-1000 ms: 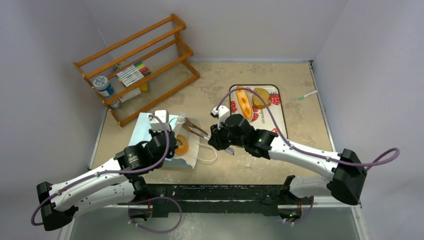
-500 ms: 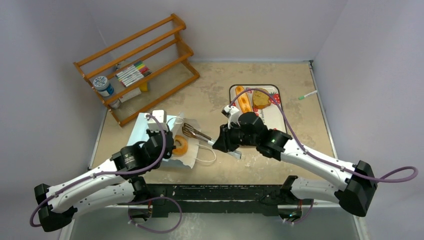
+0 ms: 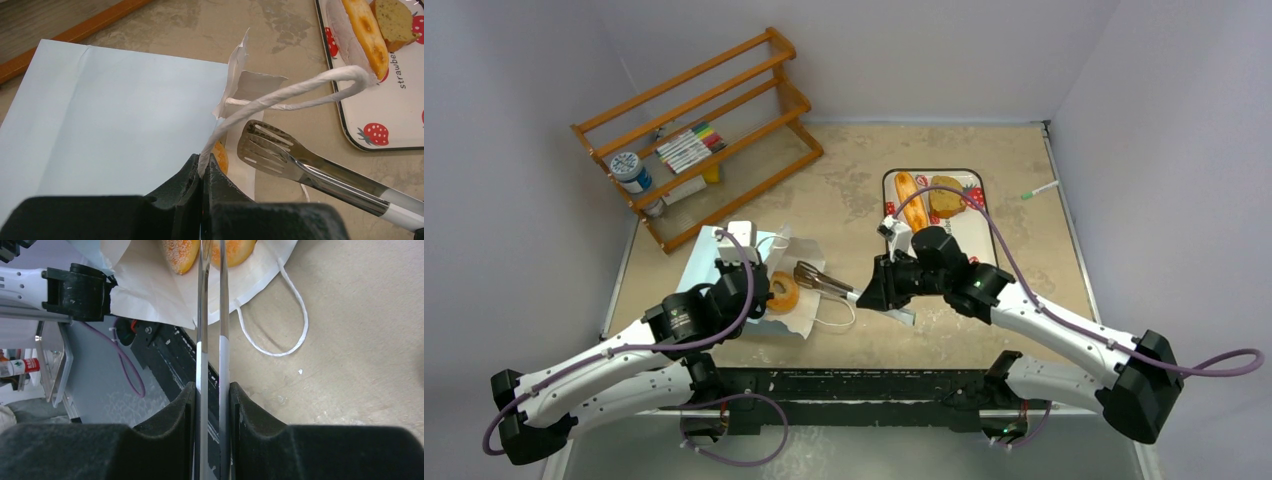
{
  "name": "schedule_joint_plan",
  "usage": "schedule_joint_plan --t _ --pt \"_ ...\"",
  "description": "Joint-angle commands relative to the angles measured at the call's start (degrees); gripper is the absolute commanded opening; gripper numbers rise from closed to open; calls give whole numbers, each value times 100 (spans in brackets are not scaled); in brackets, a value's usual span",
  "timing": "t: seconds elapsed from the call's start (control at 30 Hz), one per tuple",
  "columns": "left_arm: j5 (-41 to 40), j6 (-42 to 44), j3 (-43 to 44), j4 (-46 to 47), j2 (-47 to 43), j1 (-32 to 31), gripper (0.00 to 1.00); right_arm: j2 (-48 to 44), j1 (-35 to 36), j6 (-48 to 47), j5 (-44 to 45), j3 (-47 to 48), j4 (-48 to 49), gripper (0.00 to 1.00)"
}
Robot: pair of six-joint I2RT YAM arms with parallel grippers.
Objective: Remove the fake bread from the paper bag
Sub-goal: Take out the fake bread from the paper bag.
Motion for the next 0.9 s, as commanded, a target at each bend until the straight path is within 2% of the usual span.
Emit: schedule_joint_plan --t 0.0,0.17,0.57,0.87 --pt "-72 108 190 134 -30 -16 0 -184 -92 124 -533 9 216 28" --pt "-76 141 215 91 -112 -17 0 -139 -317 181 -977 -167 298 30" --pt "69 182 191 110 -121 -17 0 777 -1073 730 -2635 -872 1624 32" --pt "218 402 229 247 127 -17 0 1257 -1426 1015 -3255 -1026 2187 33"
